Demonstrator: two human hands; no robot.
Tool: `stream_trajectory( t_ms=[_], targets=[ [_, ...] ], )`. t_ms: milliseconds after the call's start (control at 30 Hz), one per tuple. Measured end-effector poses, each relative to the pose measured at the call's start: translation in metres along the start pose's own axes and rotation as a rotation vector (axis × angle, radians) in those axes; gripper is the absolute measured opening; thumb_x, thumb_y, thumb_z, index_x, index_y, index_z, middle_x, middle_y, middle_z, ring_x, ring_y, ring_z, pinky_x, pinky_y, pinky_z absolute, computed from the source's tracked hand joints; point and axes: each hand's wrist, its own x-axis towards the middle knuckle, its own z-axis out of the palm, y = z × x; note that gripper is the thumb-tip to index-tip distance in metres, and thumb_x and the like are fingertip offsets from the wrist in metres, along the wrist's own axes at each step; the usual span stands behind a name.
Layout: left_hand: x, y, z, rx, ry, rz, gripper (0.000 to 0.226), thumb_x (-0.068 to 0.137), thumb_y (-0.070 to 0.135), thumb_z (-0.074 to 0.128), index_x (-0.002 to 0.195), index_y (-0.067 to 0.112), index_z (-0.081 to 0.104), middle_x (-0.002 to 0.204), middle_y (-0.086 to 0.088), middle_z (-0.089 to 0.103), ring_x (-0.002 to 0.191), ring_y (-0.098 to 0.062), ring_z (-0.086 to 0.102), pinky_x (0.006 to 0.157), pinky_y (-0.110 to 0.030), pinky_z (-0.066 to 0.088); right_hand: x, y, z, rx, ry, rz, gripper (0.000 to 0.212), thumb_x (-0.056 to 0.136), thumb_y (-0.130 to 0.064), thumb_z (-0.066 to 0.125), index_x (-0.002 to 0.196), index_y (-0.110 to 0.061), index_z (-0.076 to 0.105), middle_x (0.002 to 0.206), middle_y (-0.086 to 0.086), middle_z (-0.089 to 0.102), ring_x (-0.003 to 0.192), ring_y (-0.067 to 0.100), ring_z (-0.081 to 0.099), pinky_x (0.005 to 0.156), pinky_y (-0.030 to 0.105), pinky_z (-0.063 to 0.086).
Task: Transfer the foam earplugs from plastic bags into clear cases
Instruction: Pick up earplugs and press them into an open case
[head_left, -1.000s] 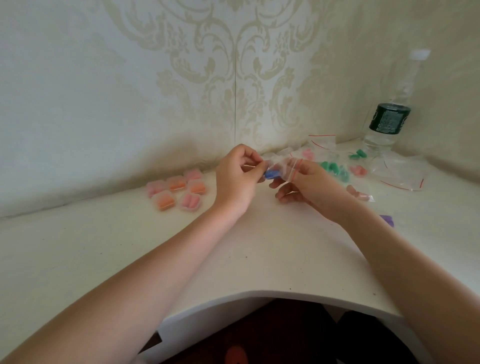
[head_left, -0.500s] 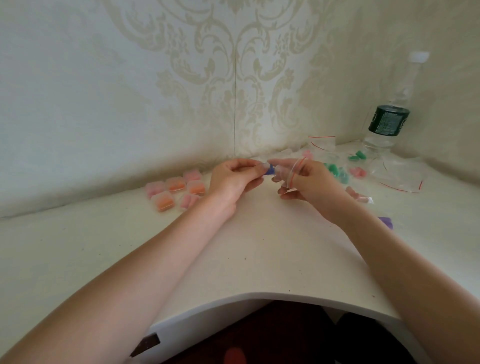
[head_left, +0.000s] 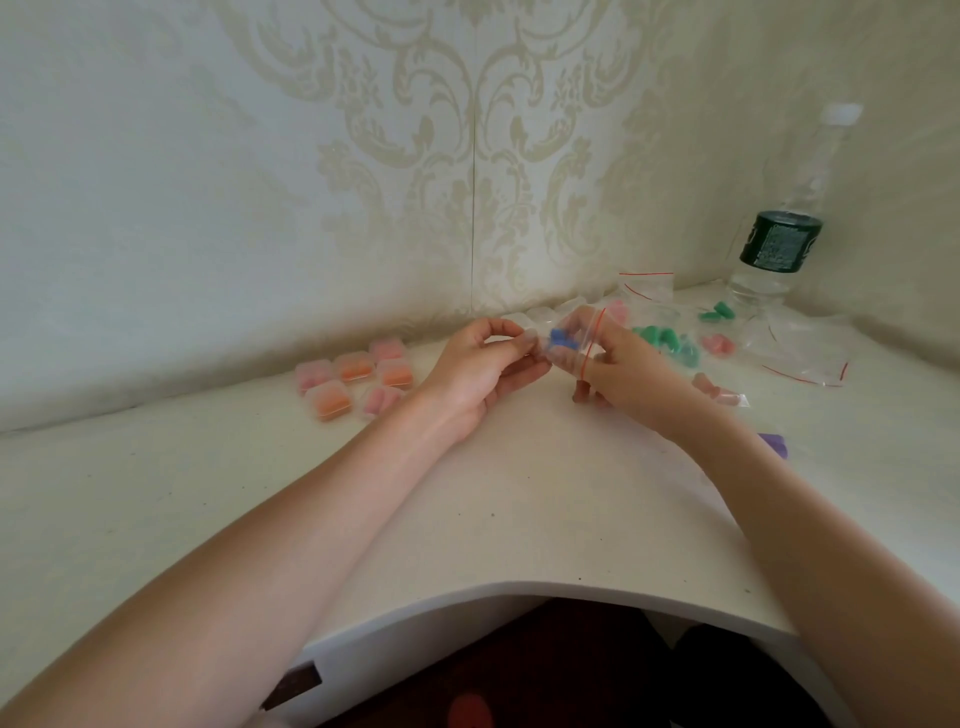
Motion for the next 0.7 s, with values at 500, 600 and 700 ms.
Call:
stream_trajectory(
  t_ms=[500,600,700],
  targets=[
    [-0.001,0.004,0.007,-0.226,0.176,-0.12,0.024,0.09,-0.015,0.049,0.1,0.006,0.043,0.073,-0.014,0.059,0.056,-0.019,0.064,0.055,-0.032,0.059,-0.008,-0.005,0.012,0.179,0.089,-0.106,0.011,0.092,-0.02,0.06,0.093,-0.03,0.055,0.094,-0.013,0.063,0.058,0.015,0.064,0.04,0.029,0.049],
    [-0.002,0.004,0.009,-0.272,0.193,-0.132,0.024,0.09,-0.017,0.043,0.094,0.006,0.042,0.071,-0.015,0.055,0.06,-0.02,0.059,0.05,-0.032,0.058,-0.006,-0.003,0.014,0.118,0.095,-0.072,0.009,0.093,-0.028,0.059,0.096,-0.024,0.052,0.089,-0.011,0.063,0.057,0.015,0.064,0.04,0.027,0.047],
    [0.001,-0.002,0.01,-0.027,0.249,-0.034,0.023,0.091,-0.014,0.041,0.099,0.007,0.04,0.072,-0.012,0.05,0.059,-0.016,0.054,0.05,-0.028,0.057,-0.003,-0.002,0.012,-0.036,0.013,0.0,0.018,0.092,-0.037,0.059,0.095,-0.021,0.055,0.077,-0.003,0.065,0.055,0.004,0.061,0.04,0.022,0.043]
  ],
)
